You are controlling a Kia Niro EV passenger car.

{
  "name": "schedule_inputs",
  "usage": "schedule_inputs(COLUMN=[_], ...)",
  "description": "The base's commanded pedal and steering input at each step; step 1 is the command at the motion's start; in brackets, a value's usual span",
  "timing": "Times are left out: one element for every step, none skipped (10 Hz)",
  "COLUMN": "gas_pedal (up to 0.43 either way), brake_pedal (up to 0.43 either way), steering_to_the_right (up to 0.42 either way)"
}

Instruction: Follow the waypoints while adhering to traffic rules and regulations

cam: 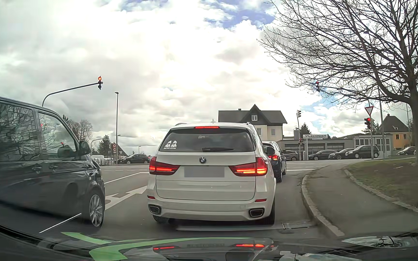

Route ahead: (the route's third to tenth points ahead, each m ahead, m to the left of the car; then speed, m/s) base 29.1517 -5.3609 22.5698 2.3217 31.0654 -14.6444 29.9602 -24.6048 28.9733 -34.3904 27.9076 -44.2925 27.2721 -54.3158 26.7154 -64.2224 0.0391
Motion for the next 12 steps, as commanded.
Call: schedule_inputs(gas_pedal=[0.0, 0.0, 0.0, 0.0, 0.0, 0.0, 0.0, 0.0, 0.0, 0.0, 0.0, 0.0], brake_pedal=[0.28, 0.287, 0.293, 0.305, 0.305, 0.305, 0.305, 0.305, 0.305, 0.305, 0.305, 0.305], steering_to_the_right=[0.016, 0.016, 0.016, 0.016, 0.016, 0.016, 0.016, 0.016, 0.016, 0.016, 0.016, 0.016])
